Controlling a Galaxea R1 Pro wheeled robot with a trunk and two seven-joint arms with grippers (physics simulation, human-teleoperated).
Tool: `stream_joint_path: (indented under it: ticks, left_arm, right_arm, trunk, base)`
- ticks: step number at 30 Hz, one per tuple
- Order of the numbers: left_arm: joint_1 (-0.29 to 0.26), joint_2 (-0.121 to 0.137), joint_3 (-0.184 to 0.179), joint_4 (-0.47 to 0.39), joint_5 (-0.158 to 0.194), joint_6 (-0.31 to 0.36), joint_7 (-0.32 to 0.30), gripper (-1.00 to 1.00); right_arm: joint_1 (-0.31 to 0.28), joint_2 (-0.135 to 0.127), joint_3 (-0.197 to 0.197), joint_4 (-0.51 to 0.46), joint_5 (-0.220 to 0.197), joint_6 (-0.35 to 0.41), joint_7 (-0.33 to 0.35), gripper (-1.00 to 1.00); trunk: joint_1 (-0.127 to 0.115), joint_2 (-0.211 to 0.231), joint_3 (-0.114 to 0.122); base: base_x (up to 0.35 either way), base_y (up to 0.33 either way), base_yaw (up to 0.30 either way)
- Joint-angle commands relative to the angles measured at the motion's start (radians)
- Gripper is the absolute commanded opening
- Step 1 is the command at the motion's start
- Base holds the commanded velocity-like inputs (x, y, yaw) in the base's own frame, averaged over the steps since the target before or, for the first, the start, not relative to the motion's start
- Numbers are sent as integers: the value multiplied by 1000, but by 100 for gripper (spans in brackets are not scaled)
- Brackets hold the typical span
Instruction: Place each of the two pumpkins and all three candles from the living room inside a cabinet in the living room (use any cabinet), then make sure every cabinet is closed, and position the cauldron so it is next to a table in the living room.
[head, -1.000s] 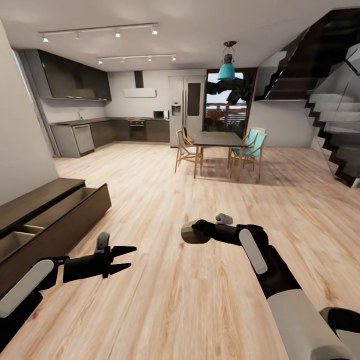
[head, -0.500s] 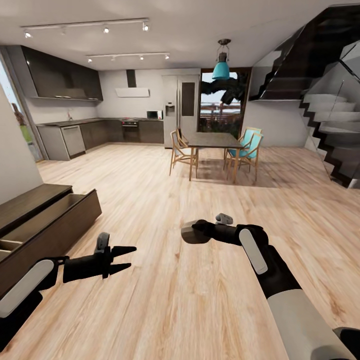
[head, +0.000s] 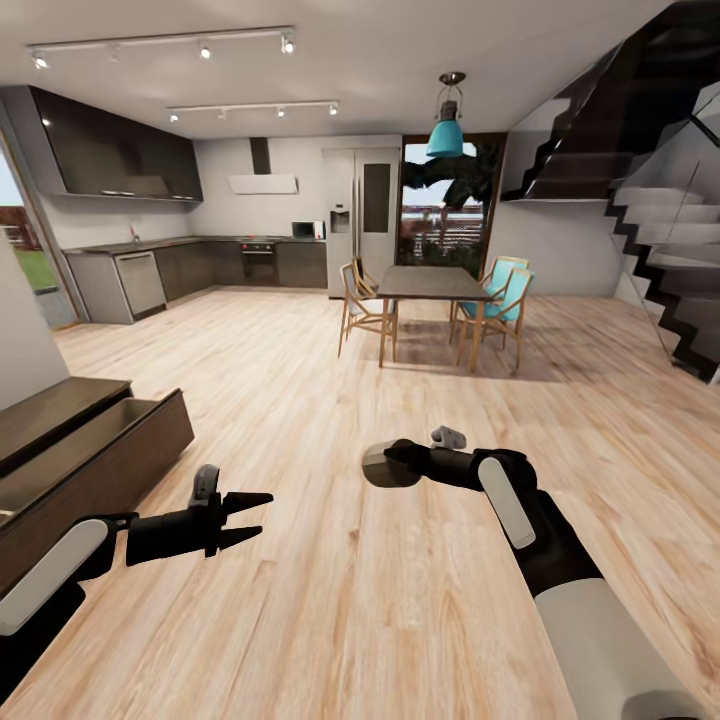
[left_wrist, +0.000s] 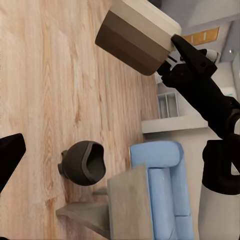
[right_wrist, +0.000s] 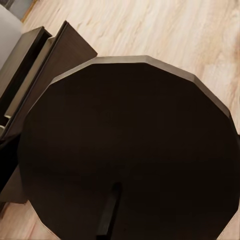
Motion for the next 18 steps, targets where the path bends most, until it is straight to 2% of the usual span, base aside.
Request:
stream_joint_path:
  ticks: [1, 18]
  left_arm:
    - [-1, 0, -2, 0, -8, 1, -9, 100]
    - [-1, 0, -2, 0, -8, 1, -9, 100]
  right_arm:
    - [-1, 0, 0, -1, 4, 4, 8, -100]
    - [-1, 1, 0, 1, 4, 4, 8, -100]
  trunk:
    - [0, 0, -1]
    - [0, 0, -1]
  base:
    - [330, 0, 0]
    - [330, 0, 0]
